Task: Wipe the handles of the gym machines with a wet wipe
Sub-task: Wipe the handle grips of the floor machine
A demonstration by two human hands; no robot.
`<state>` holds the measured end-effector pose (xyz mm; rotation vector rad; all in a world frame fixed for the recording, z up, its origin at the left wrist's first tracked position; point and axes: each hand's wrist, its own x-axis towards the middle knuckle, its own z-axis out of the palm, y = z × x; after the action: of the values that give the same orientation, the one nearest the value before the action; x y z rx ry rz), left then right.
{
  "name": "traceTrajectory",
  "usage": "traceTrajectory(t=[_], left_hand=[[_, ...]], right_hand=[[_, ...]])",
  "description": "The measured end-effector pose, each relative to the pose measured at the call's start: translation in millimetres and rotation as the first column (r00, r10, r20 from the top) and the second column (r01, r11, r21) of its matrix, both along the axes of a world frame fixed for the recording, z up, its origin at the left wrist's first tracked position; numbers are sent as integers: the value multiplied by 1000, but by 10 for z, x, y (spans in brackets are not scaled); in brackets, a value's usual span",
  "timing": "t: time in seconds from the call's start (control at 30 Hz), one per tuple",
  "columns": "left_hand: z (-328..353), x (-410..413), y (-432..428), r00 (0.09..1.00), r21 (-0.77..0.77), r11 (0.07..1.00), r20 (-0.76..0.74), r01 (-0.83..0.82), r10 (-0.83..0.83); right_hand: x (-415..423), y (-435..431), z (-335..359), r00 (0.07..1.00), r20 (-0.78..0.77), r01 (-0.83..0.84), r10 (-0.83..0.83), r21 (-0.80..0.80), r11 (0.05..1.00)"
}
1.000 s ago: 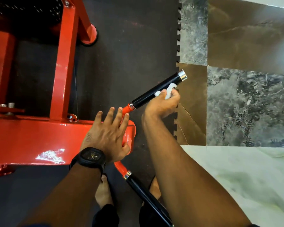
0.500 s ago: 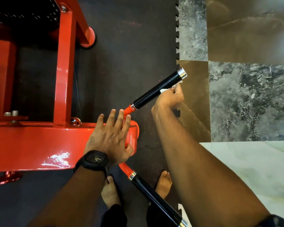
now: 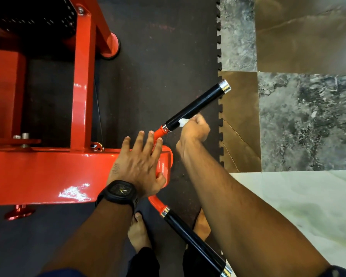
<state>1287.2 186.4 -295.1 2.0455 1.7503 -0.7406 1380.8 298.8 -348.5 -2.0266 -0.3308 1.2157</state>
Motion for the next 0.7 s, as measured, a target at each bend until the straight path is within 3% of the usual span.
traceTrajectory(t=[0.1, 0.17, 0.3, 0.43, 0.6, 0.7], left_hand=[[-3, 2, -5, 1000, 7, 1000, -3, 4, -4], [-11, 1, -6, 1000, -2, 1000, 1, 4, -4], [-18, -11, -13, 1000, 13, 1000, -2, -2, 2], [-12, -6, -10, 1000, -5, 1000, -12, 19, -19], [-22, -9, -25, 1000, 4, 1000, -11, 0, 0], [-32, -9, -19, 1000, 10, 1000, -10, 10, -10]], right_hand=[[44, 138, 20, 994, -13, 111, -111, 72, 991], [-13, 23, -9, 999, 11, 30, -30, 34, 999], [-99, -208, -202, 974, -175, -151, 144, -25, 988], [-145, -284, -263, 947, -141, -301, 287, -87, 950], [-33, -64, -186, 991, -130, -22, 17, -35, 999], [-58, -172, -142, 991, -101, -90, 84, -57, 994]])
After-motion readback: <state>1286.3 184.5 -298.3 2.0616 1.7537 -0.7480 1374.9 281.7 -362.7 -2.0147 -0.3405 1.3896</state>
